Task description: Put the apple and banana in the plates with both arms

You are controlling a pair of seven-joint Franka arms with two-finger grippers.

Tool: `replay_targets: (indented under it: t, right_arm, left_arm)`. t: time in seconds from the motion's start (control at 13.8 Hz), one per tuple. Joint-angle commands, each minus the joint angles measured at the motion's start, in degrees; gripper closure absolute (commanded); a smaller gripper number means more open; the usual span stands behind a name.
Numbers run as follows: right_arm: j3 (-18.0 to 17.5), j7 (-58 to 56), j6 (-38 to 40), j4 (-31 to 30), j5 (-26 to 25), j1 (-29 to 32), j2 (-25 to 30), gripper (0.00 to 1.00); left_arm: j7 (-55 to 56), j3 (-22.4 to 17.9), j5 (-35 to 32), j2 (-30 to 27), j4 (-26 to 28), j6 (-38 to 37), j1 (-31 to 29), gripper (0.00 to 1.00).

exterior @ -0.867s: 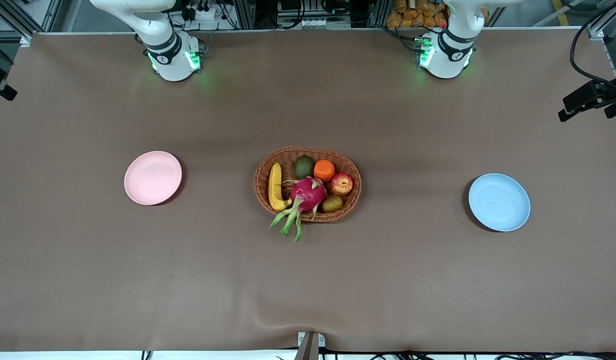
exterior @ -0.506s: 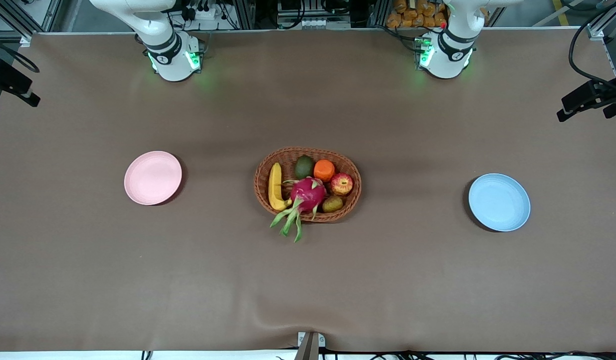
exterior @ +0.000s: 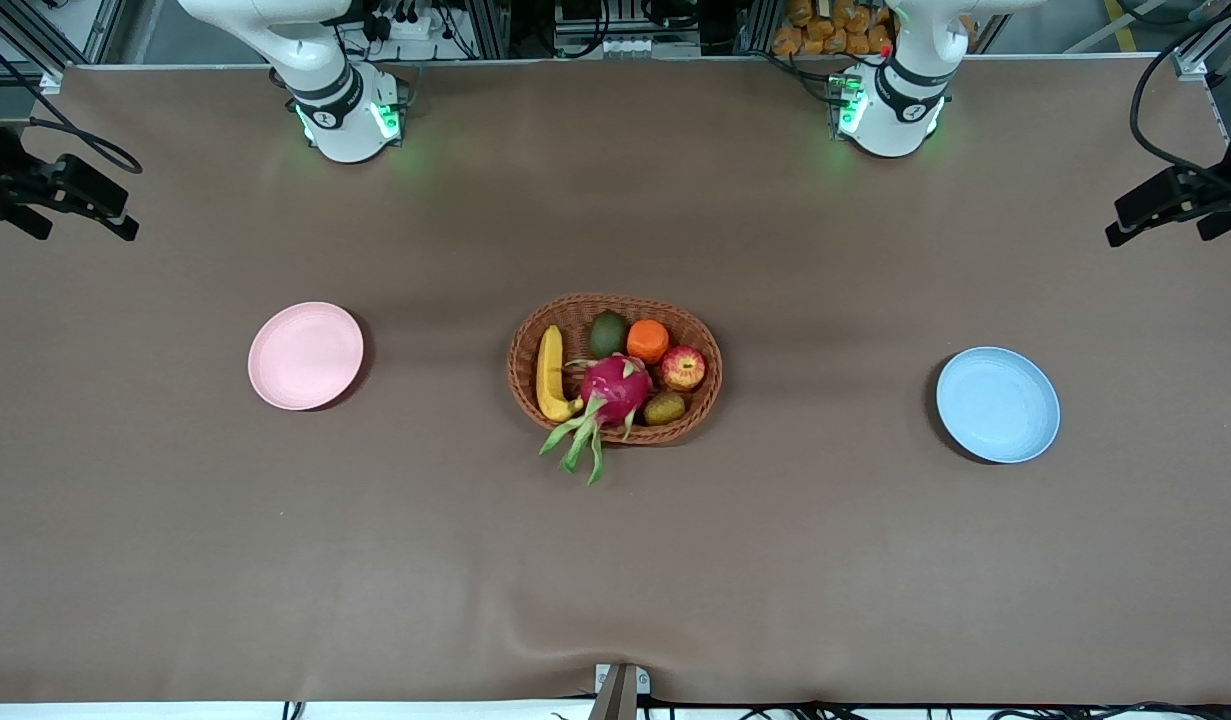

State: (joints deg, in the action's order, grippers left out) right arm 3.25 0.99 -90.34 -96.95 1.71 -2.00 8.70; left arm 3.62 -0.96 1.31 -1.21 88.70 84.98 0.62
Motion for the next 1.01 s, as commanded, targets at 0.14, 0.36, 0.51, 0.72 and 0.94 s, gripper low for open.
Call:
replay_targets:
  t: [0.14,0.36,0.51,0.72,0.94]
  right_arm:
    - [0.09,-1.34,-0.45,-2.89,-0.66,-1.07,2.64,0.0]
    - [0.18,-1.34,-0.8,-2.89,-0.66,-0.99,2.55,0.0]
    - [0.35,-1.34,-1.07,-2.81,-0.66,-0.9,2.55,0.0]
    - [0.35,-1.34,-1.86,-2.19,-0.66,-0.99,2.37,0.0]
    - [0.35,-1.34,-2.13,-2.01,-0.66,-0.9,2.28,0.0]
  left_arm:
    - [1.46,5.42,0.1,5.33,-0.98,-0.78,0.08,0.0]
    - [4.63,8.33,0.54,8.41,-1.33,0.36,0.17,0.0]
    - [5.51,9.13,1.41,10.69,-1.33,2.2,0.52,0.0]
    - [11.46,9.13,3.35,14.21,-1.42,6.07,4.28,0.0]
    - [20.87,9.13,3.96,18.69,-1.69,10.45,9.04,0.0]
